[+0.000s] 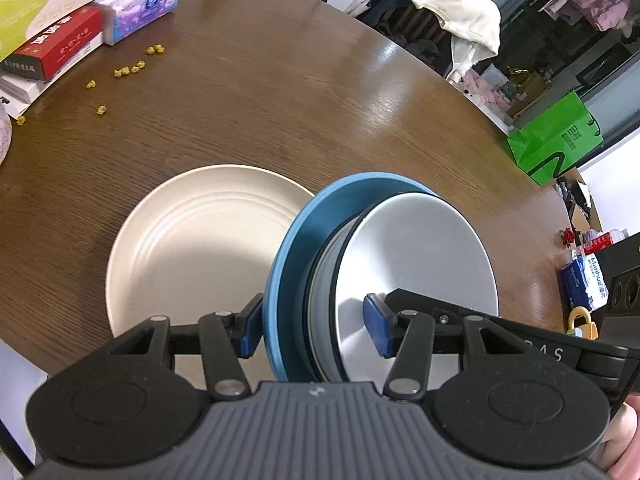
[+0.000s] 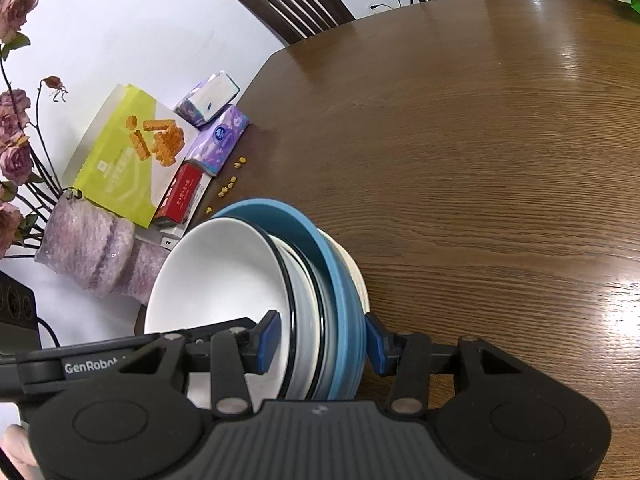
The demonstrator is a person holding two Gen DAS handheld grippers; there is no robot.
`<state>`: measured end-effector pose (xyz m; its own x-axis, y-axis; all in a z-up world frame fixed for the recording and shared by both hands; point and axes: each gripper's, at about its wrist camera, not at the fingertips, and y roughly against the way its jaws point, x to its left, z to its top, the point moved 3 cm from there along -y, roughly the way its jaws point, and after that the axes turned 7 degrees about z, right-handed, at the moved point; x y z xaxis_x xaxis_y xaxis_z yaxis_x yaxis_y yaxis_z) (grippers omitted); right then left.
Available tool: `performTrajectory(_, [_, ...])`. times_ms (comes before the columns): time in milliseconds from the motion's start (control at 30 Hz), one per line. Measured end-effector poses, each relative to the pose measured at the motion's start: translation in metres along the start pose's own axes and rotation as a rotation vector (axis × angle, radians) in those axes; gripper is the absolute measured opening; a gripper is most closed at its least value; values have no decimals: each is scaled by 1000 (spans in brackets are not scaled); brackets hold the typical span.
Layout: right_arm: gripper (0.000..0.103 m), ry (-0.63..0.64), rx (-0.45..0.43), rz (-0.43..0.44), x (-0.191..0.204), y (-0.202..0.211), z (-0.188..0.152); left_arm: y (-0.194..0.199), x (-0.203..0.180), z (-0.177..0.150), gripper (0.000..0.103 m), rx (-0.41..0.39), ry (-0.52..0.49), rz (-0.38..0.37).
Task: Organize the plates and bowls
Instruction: 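Lower the stacked bowls onto the cream plate stack with both grippers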
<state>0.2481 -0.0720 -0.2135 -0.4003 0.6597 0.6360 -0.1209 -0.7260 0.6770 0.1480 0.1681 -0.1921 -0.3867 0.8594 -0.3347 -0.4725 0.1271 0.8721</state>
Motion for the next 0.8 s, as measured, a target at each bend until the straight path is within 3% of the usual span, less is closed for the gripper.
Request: performTrajectory(800, [44, -3, 54, 8, 21, -46, 1, -6, 43, 9, 52, 25, 46, 21])
